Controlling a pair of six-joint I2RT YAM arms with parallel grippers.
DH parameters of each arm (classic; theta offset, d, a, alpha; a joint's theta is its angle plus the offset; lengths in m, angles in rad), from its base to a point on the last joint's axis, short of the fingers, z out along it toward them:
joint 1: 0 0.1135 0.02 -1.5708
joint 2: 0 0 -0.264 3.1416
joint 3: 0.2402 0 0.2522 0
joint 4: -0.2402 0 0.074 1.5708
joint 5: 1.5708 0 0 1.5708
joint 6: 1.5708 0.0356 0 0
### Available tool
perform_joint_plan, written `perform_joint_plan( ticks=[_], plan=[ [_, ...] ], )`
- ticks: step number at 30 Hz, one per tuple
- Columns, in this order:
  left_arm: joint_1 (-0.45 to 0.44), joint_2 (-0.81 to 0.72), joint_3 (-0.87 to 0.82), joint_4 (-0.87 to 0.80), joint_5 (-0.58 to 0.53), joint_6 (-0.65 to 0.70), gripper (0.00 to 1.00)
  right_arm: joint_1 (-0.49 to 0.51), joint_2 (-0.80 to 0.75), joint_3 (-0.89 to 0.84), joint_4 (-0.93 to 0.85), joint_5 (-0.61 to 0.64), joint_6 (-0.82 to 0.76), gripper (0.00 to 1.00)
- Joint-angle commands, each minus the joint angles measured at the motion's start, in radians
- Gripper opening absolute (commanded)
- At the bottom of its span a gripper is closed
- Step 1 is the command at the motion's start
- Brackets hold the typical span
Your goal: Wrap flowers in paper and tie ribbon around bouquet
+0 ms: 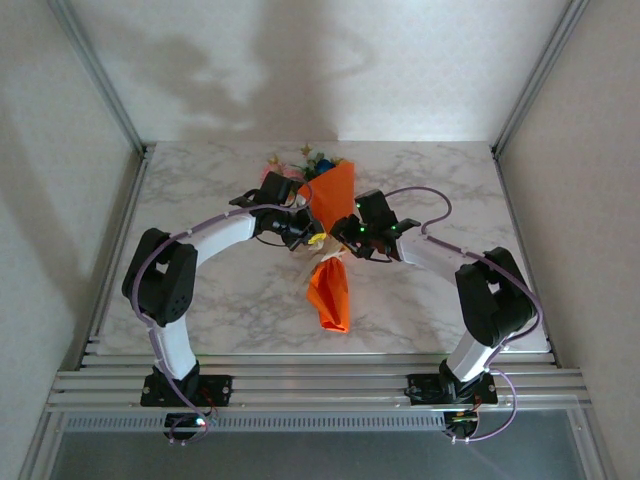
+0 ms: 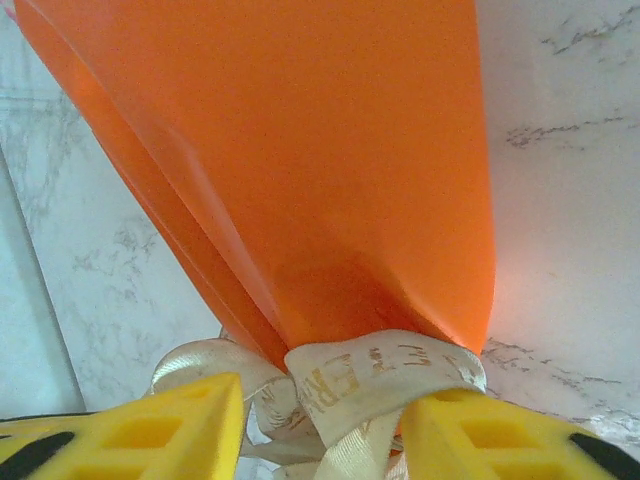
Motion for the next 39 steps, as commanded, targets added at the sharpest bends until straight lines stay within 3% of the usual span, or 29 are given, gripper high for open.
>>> perform_joint_plan(
  ticks=[1, 15, 27, 33, 39],
  plan=[
    [-0.007, -0.045, -0.011, -0.002, -0.005, -0.009, 0.0, -0.005, -0.019, 0.001, -0.002, 0.026, 0.015, 0.48],
    [-0.033, -0.071, -0.019, -0.023, -0.003, -0.015, 0.0, -0.005, 0.02, 0.025, -0.028, 0.004, 0.127, 0.48],
    [-0.091, -0.105, -0.015, -0.139, -0.064, 0.053, 0.0, -0.005, -0.098, 0.002, -0.126, -0.035, 0.162, 0.55],
    [-0.105, -0.097, -0.011, -0.181, -0.104, 0.089, 0.0, -0.03, -0.142, -0.004, -0.165, 0.003, 0.121, 0.4],
    [-0.13, -0.087, -0.034, -0.175, -0.141, 0.09, 0.0, -0.115, -0.081, 0.075, -0.245, 0.006, -0.114, 0.24]
  ],
)
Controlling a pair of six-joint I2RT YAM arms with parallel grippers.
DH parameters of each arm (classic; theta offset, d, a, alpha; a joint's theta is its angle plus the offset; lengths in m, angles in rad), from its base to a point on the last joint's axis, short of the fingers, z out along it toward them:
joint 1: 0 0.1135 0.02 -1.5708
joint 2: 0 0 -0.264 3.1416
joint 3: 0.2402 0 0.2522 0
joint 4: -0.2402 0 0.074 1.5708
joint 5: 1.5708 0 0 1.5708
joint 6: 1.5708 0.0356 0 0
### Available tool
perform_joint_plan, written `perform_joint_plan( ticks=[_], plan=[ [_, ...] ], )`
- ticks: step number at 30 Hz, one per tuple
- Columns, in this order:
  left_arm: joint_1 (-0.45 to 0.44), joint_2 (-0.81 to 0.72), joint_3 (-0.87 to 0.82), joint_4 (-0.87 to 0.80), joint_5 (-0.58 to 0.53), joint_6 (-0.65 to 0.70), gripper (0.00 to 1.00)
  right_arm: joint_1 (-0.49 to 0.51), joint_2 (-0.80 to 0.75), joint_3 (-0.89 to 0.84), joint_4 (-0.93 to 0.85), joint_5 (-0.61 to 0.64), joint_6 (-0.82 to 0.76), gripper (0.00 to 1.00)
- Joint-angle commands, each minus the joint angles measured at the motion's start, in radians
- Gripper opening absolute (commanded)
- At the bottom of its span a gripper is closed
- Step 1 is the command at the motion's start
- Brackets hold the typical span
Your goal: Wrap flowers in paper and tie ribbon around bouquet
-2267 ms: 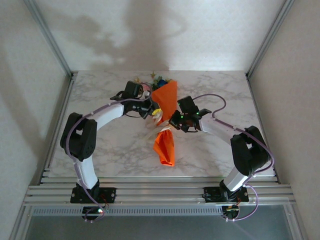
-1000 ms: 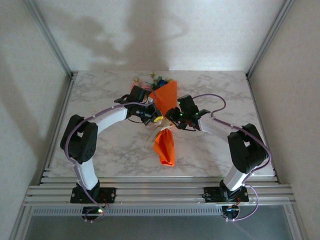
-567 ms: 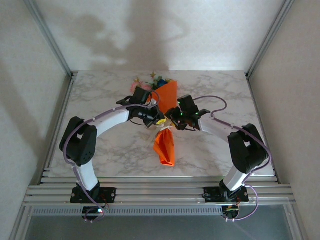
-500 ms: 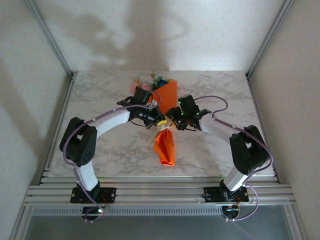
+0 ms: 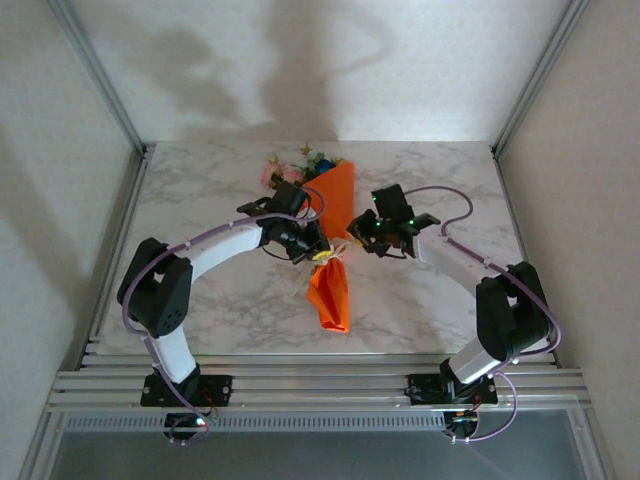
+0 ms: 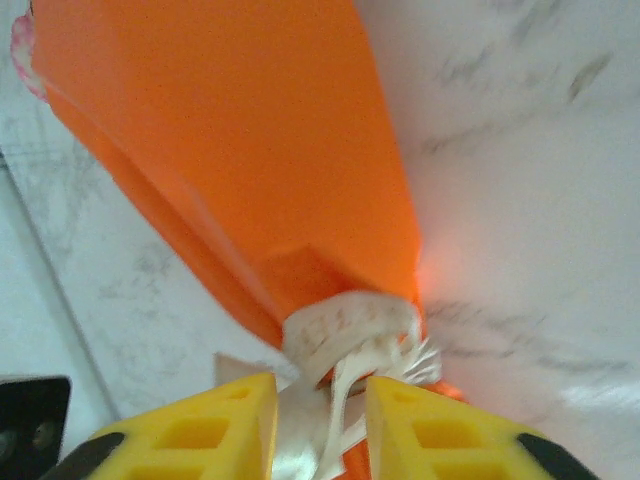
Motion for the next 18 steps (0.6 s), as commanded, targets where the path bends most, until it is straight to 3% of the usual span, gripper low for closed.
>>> perform_joint_plan(
  ticks=[1, 3, 10, 18],
  plan=[
    [-0.017, -0.013, -0.018, -0.033, -0.054, 0.023, 0.0, -0.045, 0.04, 0.055, -0.087, -0.006, -0.154, 0.22],
    [-0.018, -0.011, -0.021, -0.04, -0.069, 0.028, 0.0, -0.077, 0.055, 0.044, -0.072, -0.057, -0.142, 0.19],
    [-0.021, -0.005, -0.038, -0.037, -0.082, 0.026, 0.0, -0.069, 0.095, 0.05, 0.043, -0.131, -0.028, 0.23],
    [-0.024, 0.004, -0.029, -0.038, -0.082, 0.025, 0.0, -0.059, 0.161, 0.06, 0.052, -0.138, 0.004, 0.29]
  ],
)
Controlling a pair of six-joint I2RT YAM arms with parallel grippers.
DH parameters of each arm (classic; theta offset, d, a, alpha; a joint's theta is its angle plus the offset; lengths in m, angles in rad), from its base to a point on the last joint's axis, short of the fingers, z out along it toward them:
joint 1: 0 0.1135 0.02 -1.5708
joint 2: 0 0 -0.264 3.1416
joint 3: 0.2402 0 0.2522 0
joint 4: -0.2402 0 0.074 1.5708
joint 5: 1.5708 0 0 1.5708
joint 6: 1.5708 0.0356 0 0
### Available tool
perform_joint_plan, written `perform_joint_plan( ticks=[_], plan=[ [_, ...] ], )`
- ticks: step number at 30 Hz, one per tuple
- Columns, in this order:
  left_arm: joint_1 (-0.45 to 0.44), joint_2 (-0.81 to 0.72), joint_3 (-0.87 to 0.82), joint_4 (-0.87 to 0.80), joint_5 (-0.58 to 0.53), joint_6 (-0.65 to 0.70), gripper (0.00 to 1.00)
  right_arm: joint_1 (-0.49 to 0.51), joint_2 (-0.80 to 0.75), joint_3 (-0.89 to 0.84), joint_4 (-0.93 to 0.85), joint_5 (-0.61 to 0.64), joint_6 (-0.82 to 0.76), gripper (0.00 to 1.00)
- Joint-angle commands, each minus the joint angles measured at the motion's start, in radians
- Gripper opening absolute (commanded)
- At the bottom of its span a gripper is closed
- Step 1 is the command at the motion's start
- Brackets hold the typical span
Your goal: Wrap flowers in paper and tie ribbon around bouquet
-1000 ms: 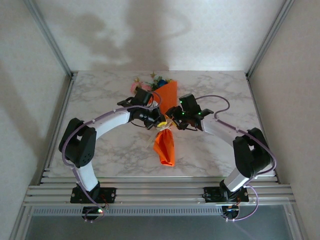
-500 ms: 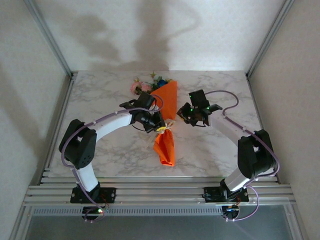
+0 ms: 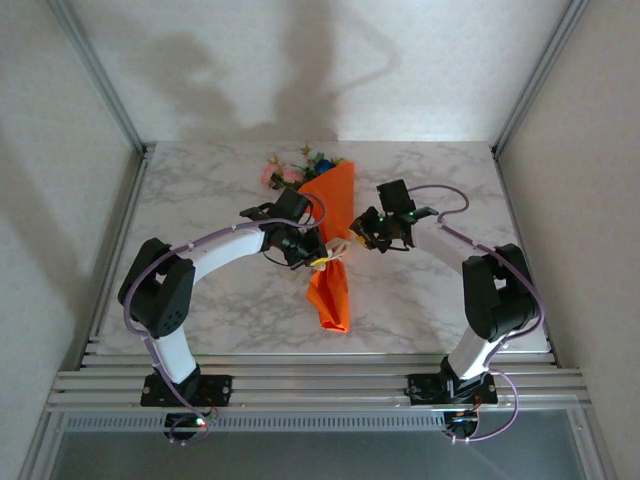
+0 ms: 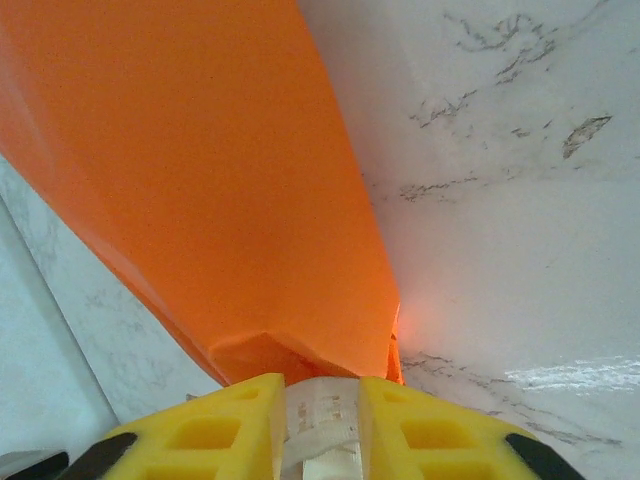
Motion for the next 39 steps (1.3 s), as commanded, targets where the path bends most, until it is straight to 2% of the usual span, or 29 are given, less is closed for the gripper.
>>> perform_joint_plan(
  ticks=[1, 13, 16, 21, 25, 30, 33, 36, 39],
  plan=[
    [-0.008, 0.004, 0.003, -0.023, -0.017, 0.014, 0.0, 0.005, 0.034, 0.028, 0.013, -0.03, 0.023, 0.29],
    [-0.01, 0.003, 0.006, -0.026, -0.011, 0.015, 0.0, 0.031, 0.042, 0.03, 0.015, -0.025, 0.04, 0.29],
    [-0.01, 0.005, 0.007, -0.026, -0.011, 0.015, 0.0, 0.033, 0.033, 0.028, 0.002, -0.015, 0.038, 0.23],
    [-0.01, 0.009, 0.012, -0.029, -0.009, 0.017, 0.0, 0.034, 0.003, 0.03, -0.045, 0.041, -0.005, 0.23],
    [-0.01, 0.008, 0.012, -0.029, -0.009, 0.017, 0.0, 0.033, -0.049, 0.031, -0.049, 0.078, -0.163, 0.22],
    [-0.01, 0.011, 0.016, -0.033, -0.01, 0.02, 0.0, 0.025, -0.08, -0.02, -0.01, -0.019, -0.523, 0.16],
    [-0.01, 0.013, 0.019, -0.035, -0.011, 0.021, 0.0, -0.019, -0.061, -0.052, -0.001, -0.149, -0.674, 0.15],
    [-0.012, 0.014, 0.022, -0.039, -0.011, 0.023, 0.0, -0.039, -0.028, -0.05, -0.032, -0.198, -0.794, 0.16],
    [-0.011, 0.015, 0.024, -0.043, -0.012, 0.024, 0.0, -0.049, -0.008, -0.034, -0.05, -0.189, -0.843, 0.15]
  ],
)
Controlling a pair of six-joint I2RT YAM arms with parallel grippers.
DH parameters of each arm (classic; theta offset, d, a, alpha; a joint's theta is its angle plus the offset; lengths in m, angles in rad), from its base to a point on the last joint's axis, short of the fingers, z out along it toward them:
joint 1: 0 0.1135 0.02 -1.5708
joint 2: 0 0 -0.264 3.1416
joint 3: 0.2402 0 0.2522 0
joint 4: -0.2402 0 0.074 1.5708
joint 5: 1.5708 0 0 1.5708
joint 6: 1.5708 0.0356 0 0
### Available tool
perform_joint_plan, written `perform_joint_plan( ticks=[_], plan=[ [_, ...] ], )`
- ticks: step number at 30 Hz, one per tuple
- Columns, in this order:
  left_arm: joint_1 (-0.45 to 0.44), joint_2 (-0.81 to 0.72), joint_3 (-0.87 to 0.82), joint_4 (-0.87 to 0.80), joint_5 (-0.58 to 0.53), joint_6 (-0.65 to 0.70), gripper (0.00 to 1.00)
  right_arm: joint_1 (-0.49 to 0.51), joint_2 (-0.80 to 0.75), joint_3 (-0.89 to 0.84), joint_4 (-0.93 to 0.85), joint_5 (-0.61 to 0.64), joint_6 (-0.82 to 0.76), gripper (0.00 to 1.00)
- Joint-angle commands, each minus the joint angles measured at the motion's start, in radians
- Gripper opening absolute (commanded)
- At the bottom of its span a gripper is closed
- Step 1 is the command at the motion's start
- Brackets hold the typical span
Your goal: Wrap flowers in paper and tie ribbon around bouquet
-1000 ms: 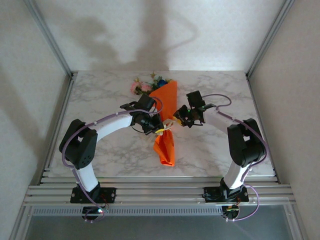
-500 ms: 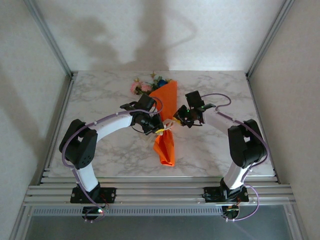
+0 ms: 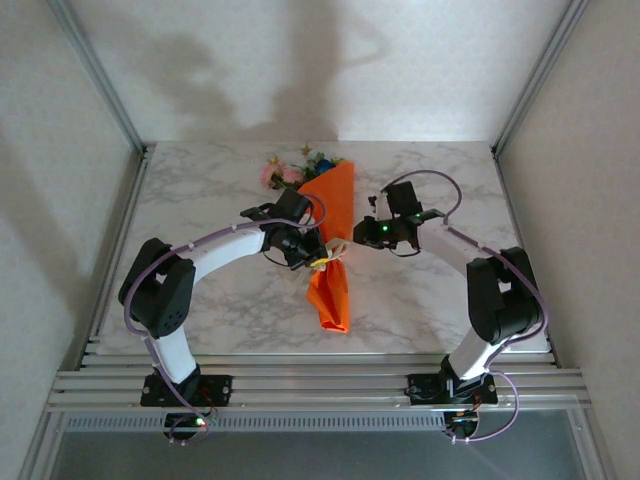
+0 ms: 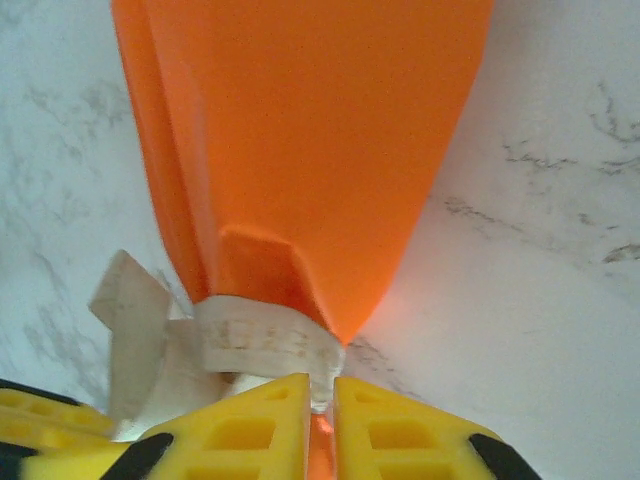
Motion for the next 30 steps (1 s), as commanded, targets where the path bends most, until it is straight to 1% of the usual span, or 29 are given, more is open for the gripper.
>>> perform_joint_plan(
  ticks=[1, 3, 7, 13, 27, 30],
  plan=[
    [-0.01, 0.012, 0.022, -0.036, -0.012, 0.019, 0.0, -0.009, 0.022, 0.006, -0.029, -0.054, -0.155, 0.14],
    [-0.01, 0.012, 0.021, -0.035, -0.013, 0.018, 0.0, -0.009, 0.03, 0.013, -0.026, -0.073, -0.169, 0.14],
    [-0.01, 0.01, 0.021, -0.034, -0.014, 0.017, 0.0, -0.008, 0.059, 0.026, -0.054, -0.055, -0.178, 0.14],
    [-0.01, 0.011, 0.021, -0.034, -0.012, 0.018, 0.0, -0.006, 0.083, 0.037, -0.045, -0.063, -0.169, 0.17],
    [-0.01, 0.013, 0.028, -0.034, -0.011, 0.018, 0.0, 0.0, 0.02, 0.037, -0.016, -0.049, -0.137, 0.18],
    [-0.01, 0.013, 0.028, -0.034, -0.01, 0.018, 0.0, -0.001, -0.005, 0.024, -0.001, -0.056, -0.132, 0.22]
  ],
)
